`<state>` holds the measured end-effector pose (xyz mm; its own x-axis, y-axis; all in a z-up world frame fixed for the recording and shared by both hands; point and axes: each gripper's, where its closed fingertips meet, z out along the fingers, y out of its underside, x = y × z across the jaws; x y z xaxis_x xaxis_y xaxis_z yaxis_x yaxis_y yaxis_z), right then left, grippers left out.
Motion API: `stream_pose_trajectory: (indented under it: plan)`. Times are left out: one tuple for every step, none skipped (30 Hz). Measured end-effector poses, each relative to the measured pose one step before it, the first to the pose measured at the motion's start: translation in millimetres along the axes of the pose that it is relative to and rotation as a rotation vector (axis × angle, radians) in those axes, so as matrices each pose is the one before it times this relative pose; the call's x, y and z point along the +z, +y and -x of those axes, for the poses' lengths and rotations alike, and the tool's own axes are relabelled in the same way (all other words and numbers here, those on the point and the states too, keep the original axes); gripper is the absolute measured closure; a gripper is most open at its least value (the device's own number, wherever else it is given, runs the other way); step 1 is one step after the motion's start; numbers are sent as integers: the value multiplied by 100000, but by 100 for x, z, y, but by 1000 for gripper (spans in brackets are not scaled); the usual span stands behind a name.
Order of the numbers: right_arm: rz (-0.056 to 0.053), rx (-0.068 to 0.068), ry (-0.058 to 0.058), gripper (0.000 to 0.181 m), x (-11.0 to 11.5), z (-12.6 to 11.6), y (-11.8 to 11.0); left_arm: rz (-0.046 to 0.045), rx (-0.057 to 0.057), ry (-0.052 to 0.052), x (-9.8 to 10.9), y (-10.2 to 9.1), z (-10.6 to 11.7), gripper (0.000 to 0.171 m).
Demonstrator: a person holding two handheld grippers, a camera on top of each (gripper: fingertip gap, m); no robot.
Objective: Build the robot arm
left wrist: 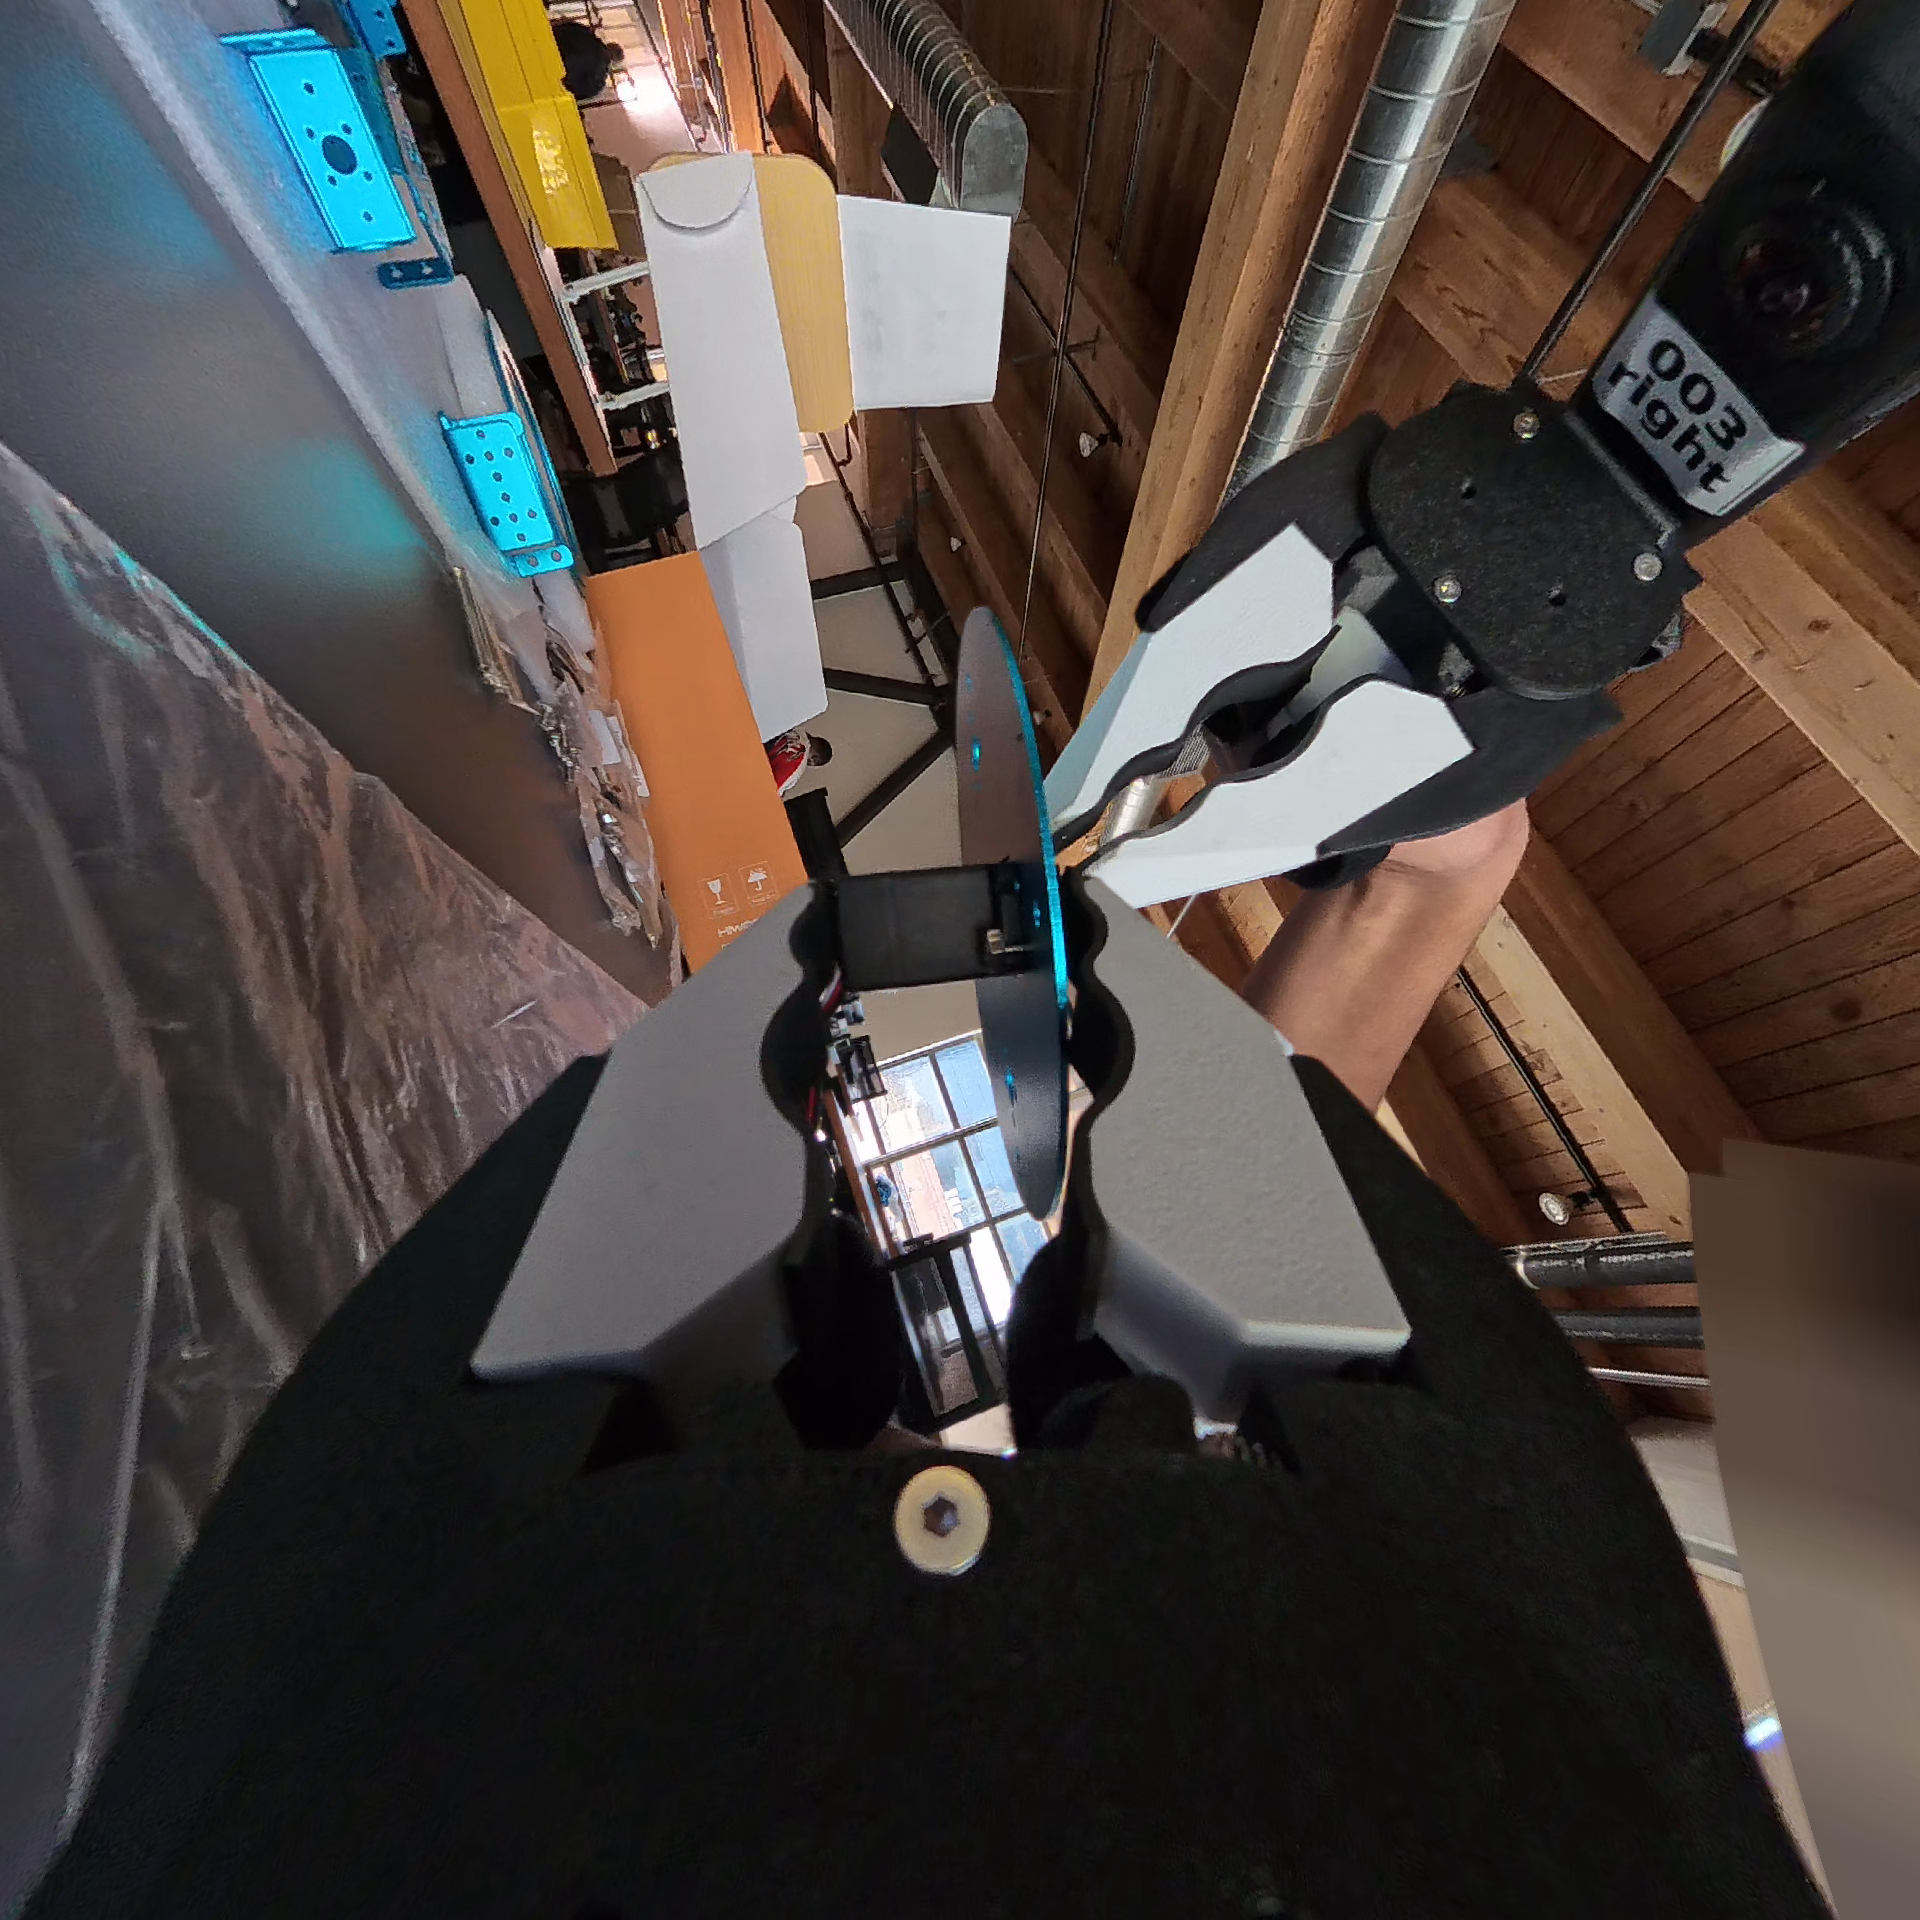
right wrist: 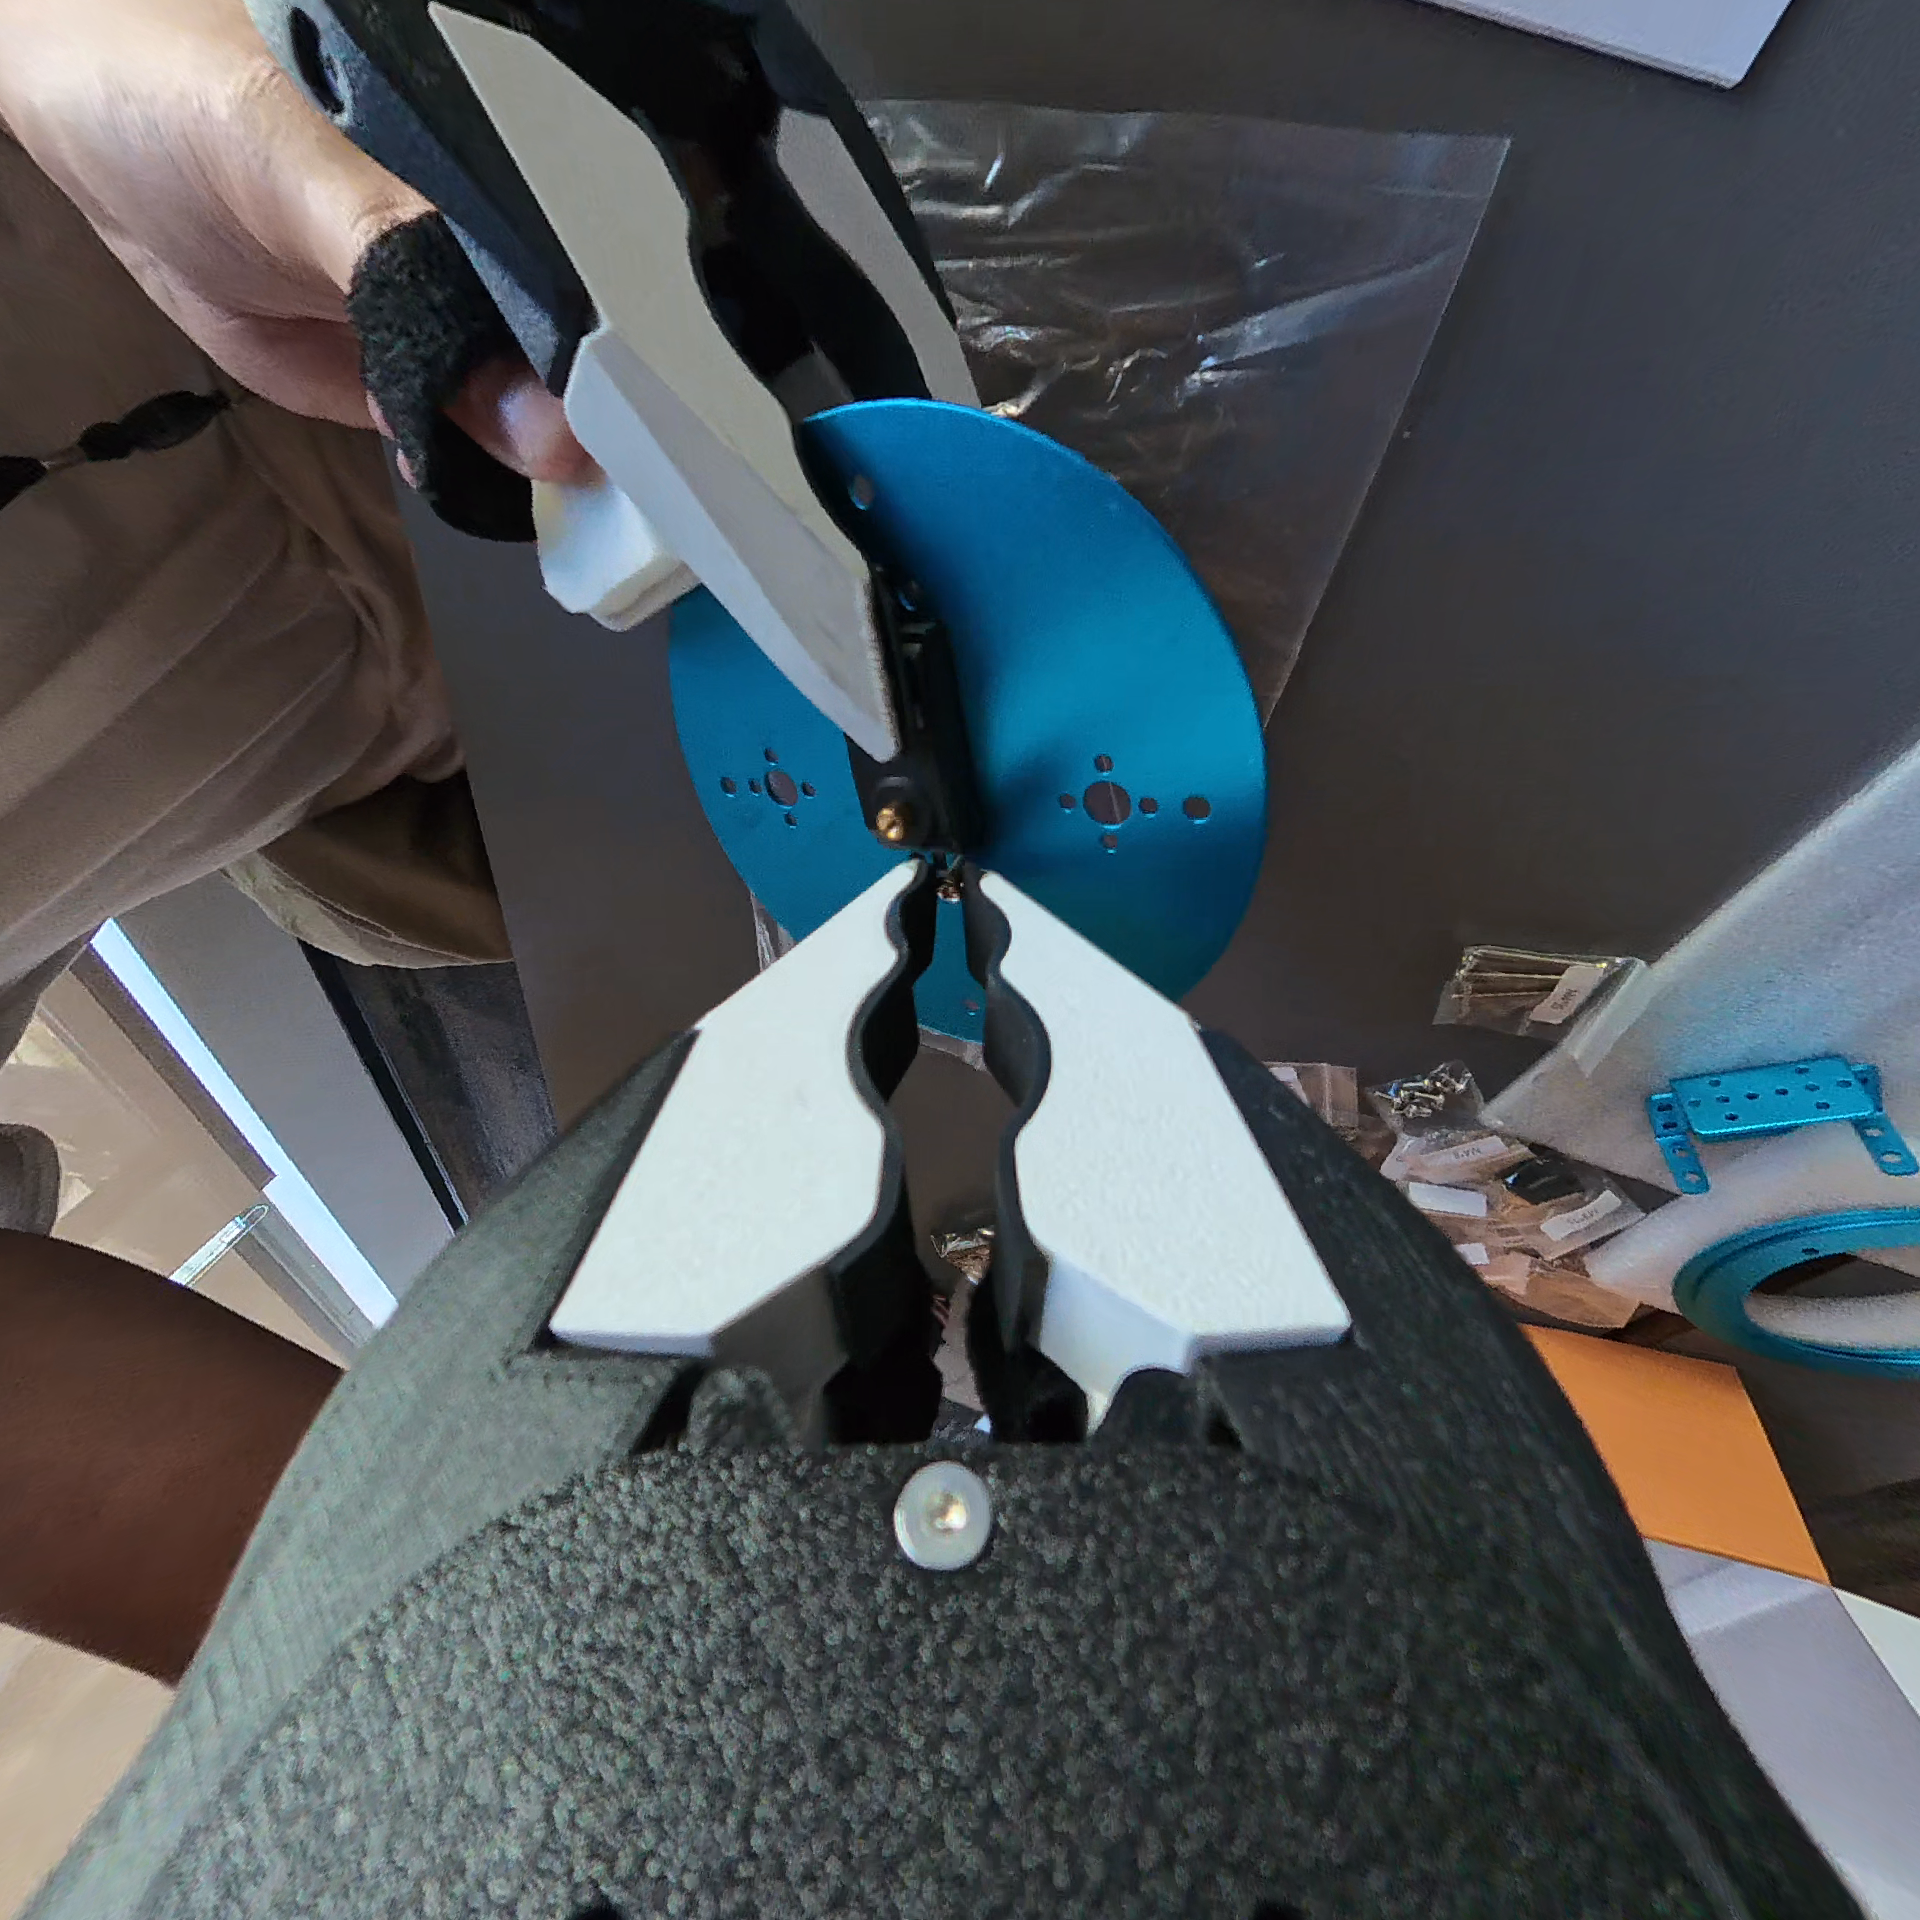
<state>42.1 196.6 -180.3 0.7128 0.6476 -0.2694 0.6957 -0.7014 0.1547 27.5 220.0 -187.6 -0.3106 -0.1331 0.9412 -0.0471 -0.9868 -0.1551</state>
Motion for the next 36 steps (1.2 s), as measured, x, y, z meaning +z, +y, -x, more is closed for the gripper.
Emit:
stream_pose_trajectory:
  plan:
    - [-126, -692, 596, 177, 23, -62, -117, -220, -65, 11, -1, -41, -20, 128]
    - [-1, -345, 667, 177, 14, -92, -87, -382, 160, -229, -28, -93, 11, 128]
    - [-77, -247, 404, 177, 11, -54, -75, -197, 16, -123, -32, -74, 22, 128]
    - [-309, -246, 488, 177, -45, -76, -83, -234, -378, 217, -27, -102, 4, 128]
    - [-664, -382, 595, 177, -63, -75, -112, -280, -753, 346, -20, -102, 13, 128]
    - [-450, -606, 730, 177, -66, -91, -106, -252, -853, 323, -12, -90, 10, 128]
    - [-674, -507, 1045, 177, -96, -147, -132, -300, -770, 218, -5, -89, 20, 128]
    - [-563, -519, 1016, 175, -98, -169, -112, -130, -727, 188, 8, -69, 14, 128]
    - [-451, -444, 1461, 172, -118, -246, -74, -307, -805, 179, 9, -73, 14, 128]
    - [-925, -341, 881, 170, -151, -166, -83, -169, -491, 142, 3, -58, 0, 128]
    - [-1323, -340, 156, 169, -146, -96, -103, 259, -117, 114, 27, 2, -37, 128]
    - [-1482, -266, -165, 169, -145, -51, -106, -89, -451, 70, -5, -32, -43, 128]
    - [-1475, -163, -151, 166, -144, -51, -45, -228, -300, 130, -18, -62, -68, 128]
    - [-1794, -220, 333, 166, -200, -62, -19, 74, 222, 64, -35, -64, -70, 128]
    - [-2728, -568, 111, 166, -212, 34, -84, -186, 240, -106, -55, -99, -58, 128]
    - [-2829, -872, 780, 166, -248, 1, -41, -254, -157, 170, -70, -123, -66, 128]
    - [-3951, -1524, 2623, 165, -341, -178, -131, -170, -658, 318, -88, -136, -60, 128]
    - [-6219, -2485, 3260, 165, -409, -104, -352, -397, -728, 236, -124, -193, -28, 128]
    - [-8419, -3564, 2905, 165, -382, 210, -569, -555, -426, 16, -152, -234, 11, 128]
    - [-10590, -4316, 3614, 159, -275, 406, -755, -748, -368, -104, -195, -280, 13, 128]
    - [-10721, -3947, 5013, 148, -95, 456, -590, -773, -385, -126, -200, -304, 34, 128]
    - [-8905, -3684, 4479, 137, 94, 740, -214, -627, -304, -190, -209, -316, 50, 128]
    - [-7331, -2390, 5267, 117, 234, 779, -7, -670, -217, -322, -186, -324, 81, 128]
    - [-4514, -2358, 6382, 109, 217, 675, 338, -940, -489, -373, -188, -371, 105, 128]
    - [-2663, -3722, 8294, 108, 196, 413, 563, -781, -929, -101, -152, -352, 61, 128]
    - [-800, -3977, 11442, 100, 56, 6, 737, -264, -1099, 254, -123, -283, -3, 128]
    - [-1184, -3845, 10809, 100, -186, 127, 582, 211, -954, 378, -118, -209, -64, 128]
    - [-4149, -3453, 10137, 105, -414, -64, 149, 14, -515, -32, -126, -208, -71, 128]
    - [-5245, 2536, 6545, 114, -511, -138, -9, 292, 249, -313, -113, -160, -105, 128]
    - [-5223, 9634, -1355, 114, -379, 264, 43, 684, 847, -181, -78, -88, -175, 128]
    - [-4212, 13896, -3416, 107, -246, -6, 209, 870, 1750, 356, -34, -18, -325, 128]
    - [-5857, 17341, -3226, 106, -236, -434, 92, 1417, 3150, 1199, 31, 121, -518, 128]
    - [-6548, 20654, -6167, 105, -176, -318, 72, 1856, 3721, 1572, 76, 302, -628, 128]
    - [-4017, 20931, -8700, 95, 6, -170, 382, 1916, 3512, 1322, 106, 462, -599, 128]
    - [-718, 18444, -9019, 87, 99, -140, 621, 1805, 3290, 855, 142, 576, -499, 128]
    - [-2401, 14322, -11947, 84, -12, 436, 251, 2008, 2865, 424, 174, 690, -343, 128]
